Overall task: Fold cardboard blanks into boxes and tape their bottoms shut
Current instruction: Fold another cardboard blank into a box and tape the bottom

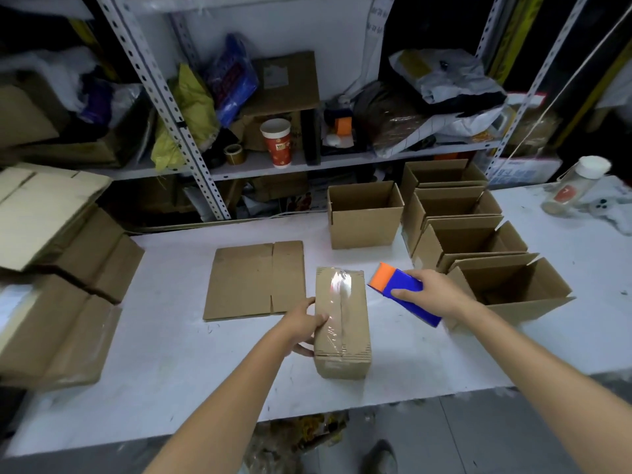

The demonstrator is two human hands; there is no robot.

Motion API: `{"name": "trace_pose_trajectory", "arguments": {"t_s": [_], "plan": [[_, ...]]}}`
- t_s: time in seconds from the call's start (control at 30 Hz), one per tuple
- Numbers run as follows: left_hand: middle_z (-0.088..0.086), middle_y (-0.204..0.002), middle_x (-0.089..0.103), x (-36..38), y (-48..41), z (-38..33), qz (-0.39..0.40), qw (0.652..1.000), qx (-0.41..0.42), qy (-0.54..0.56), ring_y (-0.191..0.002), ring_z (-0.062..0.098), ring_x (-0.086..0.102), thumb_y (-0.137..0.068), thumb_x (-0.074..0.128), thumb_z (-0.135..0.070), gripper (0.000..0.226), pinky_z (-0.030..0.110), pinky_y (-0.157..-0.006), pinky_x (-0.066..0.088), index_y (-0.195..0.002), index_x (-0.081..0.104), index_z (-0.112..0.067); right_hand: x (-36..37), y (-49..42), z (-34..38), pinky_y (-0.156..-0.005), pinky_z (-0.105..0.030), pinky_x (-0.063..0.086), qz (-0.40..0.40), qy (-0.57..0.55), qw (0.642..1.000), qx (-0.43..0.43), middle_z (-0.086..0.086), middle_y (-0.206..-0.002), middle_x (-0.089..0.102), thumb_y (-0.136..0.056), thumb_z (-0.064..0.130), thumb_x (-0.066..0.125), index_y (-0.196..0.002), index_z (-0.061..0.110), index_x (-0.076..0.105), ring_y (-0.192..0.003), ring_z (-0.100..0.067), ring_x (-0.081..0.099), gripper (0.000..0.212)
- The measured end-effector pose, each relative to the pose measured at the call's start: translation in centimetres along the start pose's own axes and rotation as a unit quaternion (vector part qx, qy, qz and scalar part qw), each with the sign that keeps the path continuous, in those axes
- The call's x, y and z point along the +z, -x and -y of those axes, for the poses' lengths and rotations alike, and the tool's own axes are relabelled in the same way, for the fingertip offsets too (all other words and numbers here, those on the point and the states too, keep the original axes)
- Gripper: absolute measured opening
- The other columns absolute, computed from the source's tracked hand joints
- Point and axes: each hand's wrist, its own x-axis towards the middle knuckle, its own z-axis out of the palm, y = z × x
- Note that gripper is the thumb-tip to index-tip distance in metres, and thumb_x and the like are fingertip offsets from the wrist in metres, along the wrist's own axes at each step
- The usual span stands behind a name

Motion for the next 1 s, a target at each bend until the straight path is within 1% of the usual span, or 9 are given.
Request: {"name": "trace_pose_trajectory", "arguments": {"t_s": [0.07, 0.17, 0.27, 0.33, 0.47, 0.7, 0.83, 0.9, 1.0], "plan": [[-0.003, -0.109, 0.066, 0.8, 0.1, 0.2, -0.011, 1.000, -0.003, 0.022, -0.093, 0.022, 0.070, -0.100, 0.056, -0.032, 0.053, 0.042, -0.078, 0.062, -0.149, 0.034, -0.035, -0.3, 0.4, 1.0, -0.067, -0.021, 0.048, 0.003, -0.007, 0.999, -0.037, 0.008, -0.121, 0.054, -0.090, 0.049, 0.068, -0.144, 0.025, 0.042, -0.101, -0.015, 0.056, 0.064], [0.002, -0.134, 0.057, 0.3, -0.6, -0.1, -0.050, 0.997, 0.021, -0.057, -0.113, 0.024, 0.061, -0.097, 0.060, -0.040, 0.060, 0.042, -0.090, 0.056, -0.151, 0.035, -0.030, -1.2, 1.0, 2.5, -0.073, -0.023, 0.048, 0.008, 0.024, 0.996, -0.087, 0.006, -0.130, 0.055, -0.089, 0.050, 0.068, -0.147, 0.030, 0.039, -0.104, -0.012, 0.055, 0.067], [0.006, -0.150, 0.046, -1.1, -0.6, -1.9, -0.107, 0.983, 0.130, -0.067, -0.132, 0.023, 0.048, -0.093, 0.063, -0.049, 0.070, 0.039, -0.106, 0.044, -0.152, 0.037, -0.022, -2.2, 1.6, 4.0, -0.077, -0.023, 0.048, 0.016, 0.051, 0.990, -0.132, 0.007, -0.132, 0.057, -0.089, 0.051, 0.068, -0.147, 0.031, 0.039, -0.107, -0.011, 0.054, 0.068], [0.003, -0.151, 0.045, -1.8, 0.4, -3.9, -0.068, 0.979, 0.191, -0.031, -0.134, 0.020, 0.047, -0.088, 0.067, -0.052, 0.080, 0.033, -0.101, 0.044, -0.154, 0.033, -0.023, -2.9, 1.9, 5.2, -0.076, -0.023, 0.048, 0.033, 0.058, 0.985, -0.161, 0.008, -0.131, 0.057, -0.089, 0.051, 0.068, -0.147, 0.032, 0.039, -0.106, -0.010, 0.055, 0.067], [0.003, -0.130, 0.059, -2.4, 1.4, -6.8, 0.011, 0.978, 0.204, 0.052, -0.118, 0.020, 0.059, -0.088, 0.073, -0.031, 0.080, 0.041, -0.105, 0.049, -0.154, 0.029, -0.021, -3.9, 2.0, 7.2, -0.084, -0.027, 0.054, 0.052, 0.065, 0.976, -0.200, 0.009, -0.132, 0.057, -0.089, 0.050, 0.067, -0.148, 0.034, 0.039, -0.110, -0.010, 0.056, 0.067], [0.013, -0.116, 0.072, -2.7, 0.6, -7.0, 0.060, 0.969, 0.151, 0.185, -0.108, 0.025, 0.070, -0.098, 0.061, -0.027, 0.028, 0.039, -0.093, 0.057, -0.120, 0.066, -0.009, -4.9, 1.6, 7.7, -0.075, -0.022, 0.048, 0.066, 0.055, 0.977, -0.194, 0.012, -0.129, 0.056, -0.088, 0.048, 0.069, -0.146, 0.035, 0.039, -0.107, -0.012, 0.056, 0.067], [0.015, -0.103, 0.073, -1.6, -0.7, -6.7, -0.056, 0.978, 0.155, 0.125, -0.090, 0.019, 0.072, -0.098, 0.062, -0.017, 0.018, 0.027, -0.070, 0.060, -0.109, 0.067, -0.003, -3.6, 1.2, 8.6, -0.080, -0.027, 0.051, 0.077, 0.109, 0.971, -0.199, 0.009, -0.128, 0.059, -0.088, 0.054, 0.067, -0.145, 0.034, 0.040, -0.107, -0.012, 0.058, 0.066], [0.016, -0.096, 0.072, -2.4, -1.5, -6.2, -0.115, 0.974, 0.150, 0.128, -0.077, 0.018, 0.069, -0.097, 0.064, -0.012, 0.015, 0.028, -0.068, 0.061, -0.106, 0.068, -0.001, -3.8, 0.6, 8.4, -0.079, -0.029, 0.051, 0.064, 0.182, 0.961, -0.197, 0.007, -0.125, 0.061, -0.088, 0.059, 0.065, -0.141, 0.031, 0.044, -0.104, -0.014, 0.059, 0.064], [0.016, -0.094, 0.073, -5.5, -2.8, -4.7, -0.169, 0.963, 0.112, 0.177, -0.070, 0.017, 0.067, -0.095, 0.065, -0.005, 0.006, 0.027, -0.068, 0.062, -0.097, 0.069, -0.003, -6.6, -0.4, 5.6, -0.078, -0.030, 0.052, 0.073, 0.220, 0.967, -0.107, 0.005, -0.125, 0.061, -0.085, 0.061, 0.066, -0.140, 0.028, 0.046, -0.101, -0.016, 0.058, 0.067]]}}
